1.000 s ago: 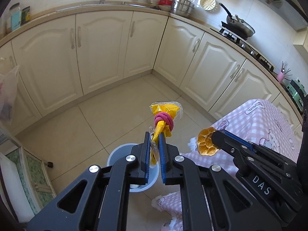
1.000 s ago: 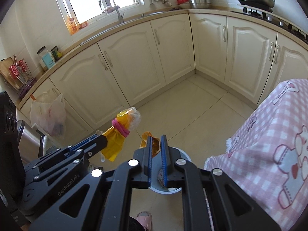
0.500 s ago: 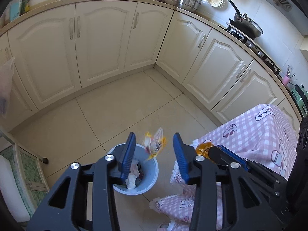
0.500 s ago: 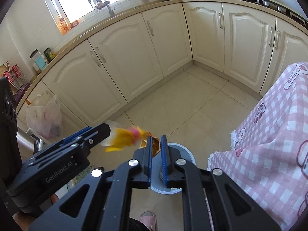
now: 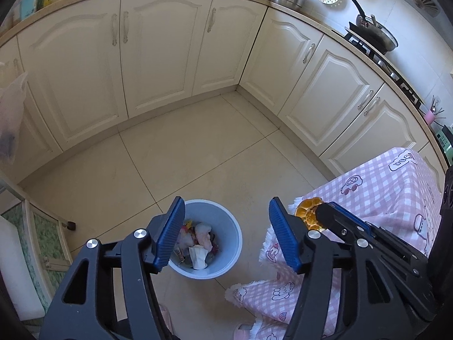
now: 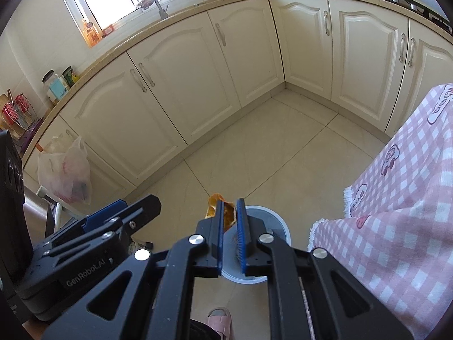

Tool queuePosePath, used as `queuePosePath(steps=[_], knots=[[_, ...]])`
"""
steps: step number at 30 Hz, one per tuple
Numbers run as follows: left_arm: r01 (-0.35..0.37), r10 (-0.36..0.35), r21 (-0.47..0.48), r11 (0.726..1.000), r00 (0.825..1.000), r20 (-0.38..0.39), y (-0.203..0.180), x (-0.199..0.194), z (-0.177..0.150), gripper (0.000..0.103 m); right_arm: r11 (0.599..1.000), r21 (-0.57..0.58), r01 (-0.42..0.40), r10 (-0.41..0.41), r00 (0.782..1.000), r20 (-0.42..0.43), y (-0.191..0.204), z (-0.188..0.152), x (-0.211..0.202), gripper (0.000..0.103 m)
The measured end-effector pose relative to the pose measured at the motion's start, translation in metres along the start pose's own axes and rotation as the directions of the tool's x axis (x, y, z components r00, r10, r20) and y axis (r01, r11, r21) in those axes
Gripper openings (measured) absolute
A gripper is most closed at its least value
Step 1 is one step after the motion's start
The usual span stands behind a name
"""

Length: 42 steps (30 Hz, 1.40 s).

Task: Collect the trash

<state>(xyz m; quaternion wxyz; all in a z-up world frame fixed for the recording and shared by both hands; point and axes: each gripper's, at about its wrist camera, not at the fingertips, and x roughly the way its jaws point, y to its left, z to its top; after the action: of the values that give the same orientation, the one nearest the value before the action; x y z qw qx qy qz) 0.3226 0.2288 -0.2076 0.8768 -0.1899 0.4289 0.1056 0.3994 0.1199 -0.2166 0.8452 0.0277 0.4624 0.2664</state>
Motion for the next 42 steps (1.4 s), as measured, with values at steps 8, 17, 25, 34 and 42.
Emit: queuePosePath(steps=[8, 17, 25, 34, 42], knots=[[-0.026, 0.026, -0.017, 1.000, 1.000, 0.005, 0.009, -0.004, 0.000, 0.073, 1.000, -0.027, 0.011, -0.011, 1.000, 0.026, 0.010, 0.008, -0.001, 0.009], [-0.043, 0.043, -0.007, 0.999, 0.998, 0.039, 0.010, -0.020, 0.004, 0.074, 1.000, -0.001, 0.001, 0.000, 0.996, 0.091, 0.012, 0.020, -0.008, 0.030], [-0.046, 0.044, 0.023, 0.999, 0.996, 0.084, -0.001, -0.046, 0.004, 0.074, 1.000, -0.003, 0.017, -0.016, 0.991, 0.134, 0.013, 0.015, -0.039, 0.033], [-0.018, -0.005, 0.115, 0.993, 0.981, 0.195, -0.036, -0.109, -0.009, 0.085, 0.993, -0.030, 0.114, -0.103, 0.959, 0.263, 0.009, -0.007, -0.126, 0.045], [0.023, -0.087, 0.213, 0.977, 0.951, 0.298, -0.067, -0.173, -0.036, 0.093, 0.978, -0.012, 0.207, -0.186, 0.901, 0.391, -0.005, -0.049, -0.217, 0.061]])
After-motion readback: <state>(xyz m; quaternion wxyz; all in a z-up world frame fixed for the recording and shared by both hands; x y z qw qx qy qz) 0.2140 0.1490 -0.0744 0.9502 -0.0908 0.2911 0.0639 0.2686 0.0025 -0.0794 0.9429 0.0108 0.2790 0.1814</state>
